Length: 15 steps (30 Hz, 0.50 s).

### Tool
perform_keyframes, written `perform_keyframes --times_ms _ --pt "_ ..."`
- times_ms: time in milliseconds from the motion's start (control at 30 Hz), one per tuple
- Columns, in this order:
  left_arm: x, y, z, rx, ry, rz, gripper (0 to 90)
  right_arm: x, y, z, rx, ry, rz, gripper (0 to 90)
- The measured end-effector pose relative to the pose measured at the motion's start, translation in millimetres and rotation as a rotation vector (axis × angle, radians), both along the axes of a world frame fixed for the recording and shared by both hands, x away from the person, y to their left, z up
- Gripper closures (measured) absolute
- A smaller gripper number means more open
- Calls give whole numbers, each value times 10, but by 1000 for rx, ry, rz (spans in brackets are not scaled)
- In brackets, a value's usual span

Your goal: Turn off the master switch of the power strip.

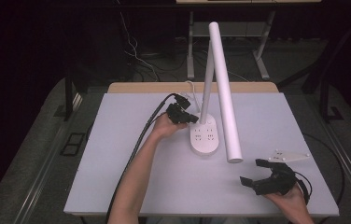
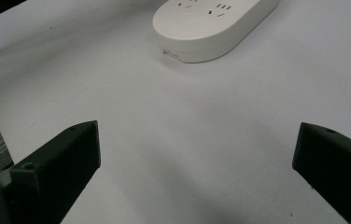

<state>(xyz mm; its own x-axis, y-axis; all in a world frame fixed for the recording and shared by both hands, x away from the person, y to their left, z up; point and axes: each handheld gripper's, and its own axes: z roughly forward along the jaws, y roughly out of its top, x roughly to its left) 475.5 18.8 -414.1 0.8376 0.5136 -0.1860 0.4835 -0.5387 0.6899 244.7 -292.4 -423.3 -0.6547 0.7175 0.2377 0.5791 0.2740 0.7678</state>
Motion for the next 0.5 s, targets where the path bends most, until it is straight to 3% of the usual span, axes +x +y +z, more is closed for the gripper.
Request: perform_keyframes --times_ms 133,300,333,367,500 --pt "15 2 -20 20 10 7 896 1 0 -1 0 2 1 4" --pt "13 -11 -41 -13 17 38 896 4 7 -5 -4 -1 7 4" --pt "33 16 -32 15 19 7 896 3 8 -5 -3 -1 8 4" --pt "21 -11 -50 -29 33 47 896 1 8 -4 -3 0 7 4" --pt "36 1 -61 -43 47 64 896 -1 3 -2 0 -2 7 4"
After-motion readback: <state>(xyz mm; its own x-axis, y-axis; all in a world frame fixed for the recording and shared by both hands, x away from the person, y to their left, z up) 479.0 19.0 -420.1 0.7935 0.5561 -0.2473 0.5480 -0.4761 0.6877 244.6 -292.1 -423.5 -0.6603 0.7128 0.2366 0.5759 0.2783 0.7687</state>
